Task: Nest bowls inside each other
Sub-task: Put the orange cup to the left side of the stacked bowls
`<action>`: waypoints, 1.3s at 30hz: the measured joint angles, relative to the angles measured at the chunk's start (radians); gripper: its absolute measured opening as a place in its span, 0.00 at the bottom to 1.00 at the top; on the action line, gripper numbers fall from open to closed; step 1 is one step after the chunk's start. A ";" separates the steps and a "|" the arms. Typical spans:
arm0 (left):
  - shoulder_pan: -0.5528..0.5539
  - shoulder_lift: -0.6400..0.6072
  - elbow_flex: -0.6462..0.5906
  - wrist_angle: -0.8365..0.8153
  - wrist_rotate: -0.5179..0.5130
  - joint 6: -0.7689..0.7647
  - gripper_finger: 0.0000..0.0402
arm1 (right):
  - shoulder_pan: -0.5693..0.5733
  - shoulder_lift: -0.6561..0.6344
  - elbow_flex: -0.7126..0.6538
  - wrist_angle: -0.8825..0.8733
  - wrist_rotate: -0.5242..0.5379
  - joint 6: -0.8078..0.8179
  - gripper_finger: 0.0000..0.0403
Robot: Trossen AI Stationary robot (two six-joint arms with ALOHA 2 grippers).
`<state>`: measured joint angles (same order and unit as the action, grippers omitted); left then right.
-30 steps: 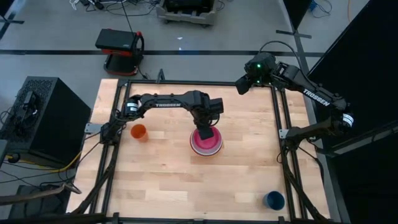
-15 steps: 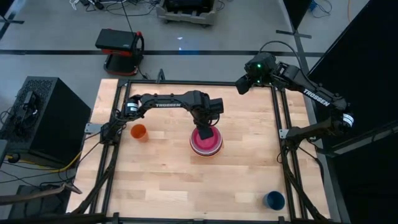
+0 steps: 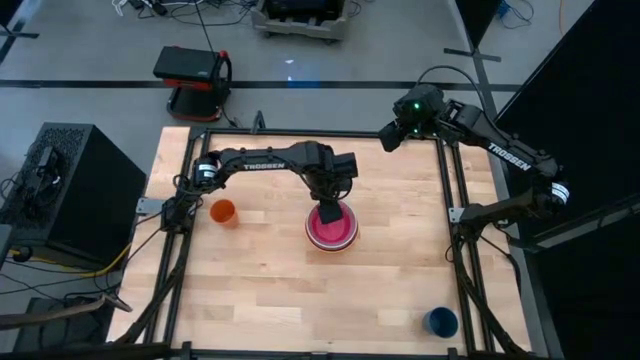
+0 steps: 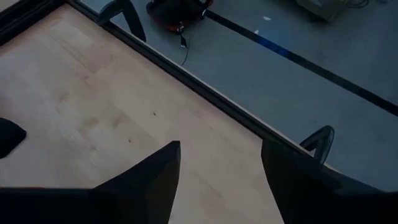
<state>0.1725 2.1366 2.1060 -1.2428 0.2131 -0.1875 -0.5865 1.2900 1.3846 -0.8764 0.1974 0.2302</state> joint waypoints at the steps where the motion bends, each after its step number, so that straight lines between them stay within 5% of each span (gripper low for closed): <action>1: 0.003 0.000 0.027 -0.012 -0.003 0.000 0.43 | 0.000 0.000 0.000 0.000 0.000 0.000 0.51; 21: -0.042 -0.171 0.144 0.015 -0.295 0.003 0.33 | 0.000 0.000 0.000 -0.001 0.008 0.004 0.55; 33: -0.121 -0.411 -0.412 0.278 -0.359 -0.195 0.22 | -0.005 0.000 0.000 0.008 0.016 0.001 0.54; 39: -0.130 -0.622 -0.611 0.216 -0.360 -0.312 0.21 | -0.006 0.000 0.000 0.023 0.016 0.002 0.54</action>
<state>0.0424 1.5147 1.4954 -1.0269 -0.1468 -0.4997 -0.5926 1.2902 1.3848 -0.8536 0.2133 0.2320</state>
